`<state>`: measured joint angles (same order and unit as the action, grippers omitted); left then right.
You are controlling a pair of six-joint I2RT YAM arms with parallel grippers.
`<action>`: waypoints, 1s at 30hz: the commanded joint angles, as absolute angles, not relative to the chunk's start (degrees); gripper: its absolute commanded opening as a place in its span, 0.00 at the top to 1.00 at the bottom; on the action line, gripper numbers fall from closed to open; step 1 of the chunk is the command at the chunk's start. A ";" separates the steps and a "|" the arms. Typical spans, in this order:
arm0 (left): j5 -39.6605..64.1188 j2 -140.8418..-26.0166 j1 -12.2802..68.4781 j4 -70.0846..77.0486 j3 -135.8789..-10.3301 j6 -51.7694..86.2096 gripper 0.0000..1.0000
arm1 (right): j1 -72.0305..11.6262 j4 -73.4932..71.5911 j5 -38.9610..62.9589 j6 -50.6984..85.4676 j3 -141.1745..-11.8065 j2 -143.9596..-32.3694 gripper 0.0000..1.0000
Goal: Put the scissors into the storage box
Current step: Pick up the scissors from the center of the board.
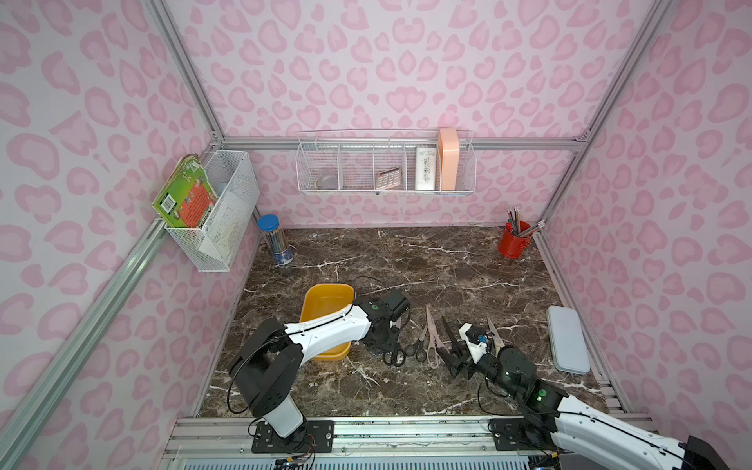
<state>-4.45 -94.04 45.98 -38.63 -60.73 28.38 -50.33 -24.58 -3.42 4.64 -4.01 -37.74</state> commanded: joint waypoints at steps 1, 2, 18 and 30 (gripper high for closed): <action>-5.76 -93.18 45.08 -39.97 -60.34 29.28 0.60 | -51.05 -26.16 -2.10 3.88 -5.60 -41.12 0.05; -5.64 -93.08 44.61 -39.97 -60.13 28.93 0.60 | -51.29 -26.11 -2.49 3.78 -5.94 -41.96 0.05; -1.62 -97.32 41.67 -36.40 -60.03 24.21 0.61 | -53.21 -26.46 -8.17 3.43 -3.89 -36.49 0.05; -2.39 -101.96 41.83 -34.01 -59.67 25.92 0.78 | -53.22 -26.66 -6.10 3.07 -5.76 -42.04 0.05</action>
<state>-2.52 -101.12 41.87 -34.61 -60.07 25.39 -53.17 -25.10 -6.74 3.16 -4.71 -40.82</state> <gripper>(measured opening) 0.223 0.953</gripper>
